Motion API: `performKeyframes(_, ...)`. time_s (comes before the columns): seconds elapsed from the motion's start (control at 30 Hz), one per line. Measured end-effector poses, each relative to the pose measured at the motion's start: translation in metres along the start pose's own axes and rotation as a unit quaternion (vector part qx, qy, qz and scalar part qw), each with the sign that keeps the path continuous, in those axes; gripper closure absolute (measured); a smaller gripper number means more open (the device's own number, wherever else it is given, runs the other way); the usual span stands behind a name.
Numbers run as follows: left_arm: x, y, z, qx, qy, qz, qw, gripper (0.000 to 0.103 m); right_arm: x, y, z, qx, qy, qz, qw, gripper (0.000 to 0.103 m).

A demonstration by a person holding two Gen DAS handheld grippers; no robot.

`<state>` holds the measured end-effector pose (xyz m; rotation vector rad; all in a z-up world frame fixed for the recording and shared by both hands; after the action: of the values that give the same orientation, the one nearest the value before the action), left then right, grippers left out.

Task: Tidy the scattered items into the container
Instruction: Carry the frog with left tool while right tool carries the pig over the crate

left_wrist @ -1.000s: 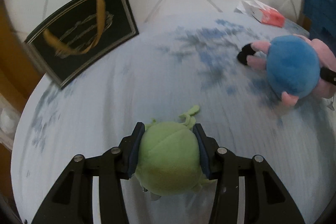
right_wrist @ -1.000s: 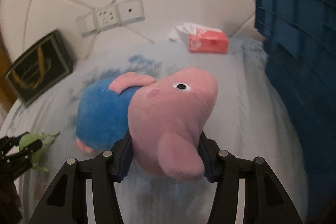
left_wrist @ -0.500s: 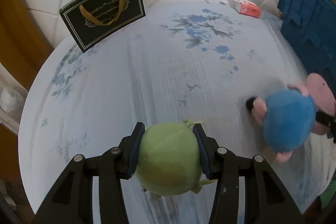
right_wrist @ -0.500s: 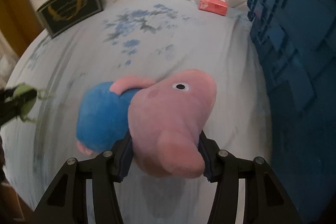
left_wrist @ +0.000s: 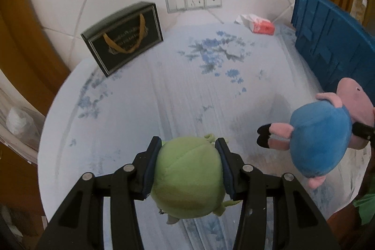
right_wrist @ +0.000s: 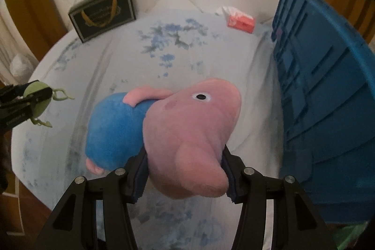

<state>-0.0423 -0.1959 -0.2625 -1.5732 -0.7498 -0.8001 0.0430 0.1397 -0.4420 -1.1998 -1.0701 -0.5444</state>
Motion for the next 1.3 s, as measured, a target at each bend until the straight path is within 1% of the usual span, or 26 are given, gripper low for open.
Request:
performKeyframes(0.3,0.073,-0.022,-0.01,-0.006,-0.008,0.061,0.9981,0.057,0.071,-0.018,-0.019,0.01,-0.016,0.055,0.998,0.05)
performKeyframes(0.37,0.085,-0.024,-0.01,-0.008,-0.008,0.07,0.9975,0.057,0.086,-0.021,-0.023,0.011,-0.02,0.067,0.998,0.05)
performKeyframes(0.47,0.103,-0.028,-0.008,-0.01,-0.009,0.081,0.9966,0.057,0.106,-0.021,-0.024,0.012,-0.021,0.08,0.997,0.05)
performKeyframes(0.63,0.134,-0.035,0.001,-0.005,-0.015,0.103,0.9945,0.057,0.137,-0.022,-0.017,0.017,-0.034,0.105,0.994,0.05)
performKeyframes(0.87,0.171,-0.047,0.027,0.004,-0.027,0.129,0.9913,0.057,0.174,-0.028,0.005,0.028,-0.056,0.136,0.989,0.05)
performKeyframes(1.0,0.187,-0.055,0.051,0.008,-0.029,0.138,0.99,0.057,0.19,-0.032,0.021,0.036,-0.071,0.152,0.985,0.05)
performKeyframes(1.17,0.202,-0.068,0.081,0.014,-0.029,0.147,0.9887,0.057,0.208,-0.039,0.044,0.046,-0.086,0.168,0.981,0.05)
performKeyframes(1.3,0.208,-0.081,0.103,0.015,-0.037,0.153,0.9874,0.057,0.219,-0.043,0.061,0.055,-0.092,0.18,0.978,0.05)
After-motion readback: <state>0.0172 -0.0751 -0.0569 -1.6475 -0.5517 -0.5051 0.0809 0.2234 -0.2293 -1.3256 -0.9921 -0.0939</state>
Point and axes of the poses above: each gripper's, at about its wrist camera, not at the fingertips, and x roughly against the way its jaws point, z to its right, y to its underside, the point moved 2 cm from there along -x, roughly the way its jaws point, and after that the axes turned 3 degrees about -x, right-handed, at the moved point
